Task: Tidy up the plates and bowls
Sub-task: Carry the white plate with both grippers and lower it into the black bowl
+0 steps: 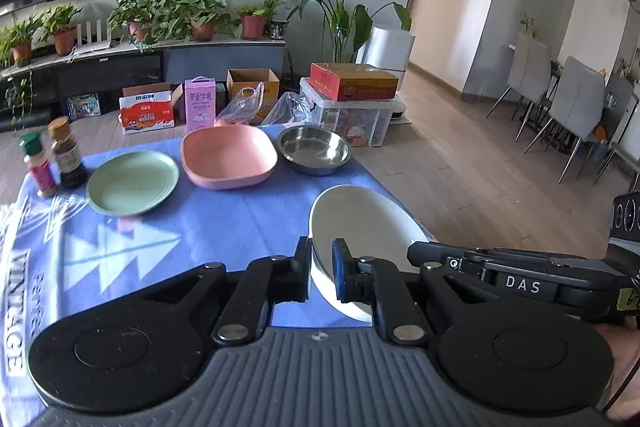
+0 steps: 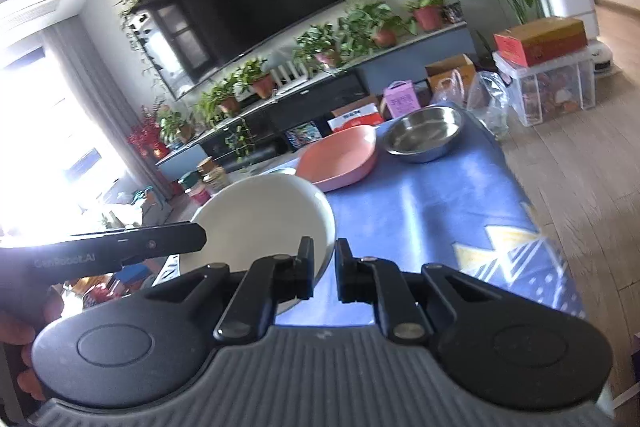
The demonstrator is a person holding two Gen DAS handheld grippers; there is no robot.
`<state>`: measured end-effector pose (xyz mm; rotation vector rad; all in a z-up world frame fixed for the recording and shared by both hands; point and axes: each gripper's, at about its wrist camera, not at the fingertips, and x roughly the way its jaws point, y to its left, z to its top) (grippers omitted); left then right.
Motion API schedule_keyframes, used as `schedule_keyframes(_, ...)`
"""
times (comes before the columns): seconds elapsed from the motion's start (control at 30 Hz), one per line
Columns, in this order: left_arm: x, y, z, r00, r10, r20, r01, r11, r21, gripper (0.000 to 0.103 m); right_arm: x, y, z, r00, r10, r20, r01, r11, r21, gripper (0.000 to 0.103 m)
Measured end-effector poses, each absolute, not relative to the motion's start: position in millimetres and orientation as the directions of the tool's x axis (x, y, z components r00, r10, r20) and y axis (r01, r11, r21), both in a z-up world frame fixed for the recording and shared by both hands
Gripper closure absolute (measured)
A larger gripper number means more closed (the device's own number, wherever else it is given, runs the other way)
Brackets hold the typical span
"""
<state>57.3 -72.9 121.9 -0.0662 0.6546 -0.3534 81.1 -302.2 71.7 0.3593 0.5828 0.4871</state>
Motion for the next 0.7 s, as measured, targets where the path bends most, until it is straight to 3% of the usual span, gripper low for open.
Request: schedule_keyframes(0.7, -29, 2, 75, 0.706, -0.430, -0.562, 0.274, 0.898, -0.344, 0.092, 10, -245, 47, 0.670, 0.530, -0.521, -0.390, 0.847, 0.360, 0.091)
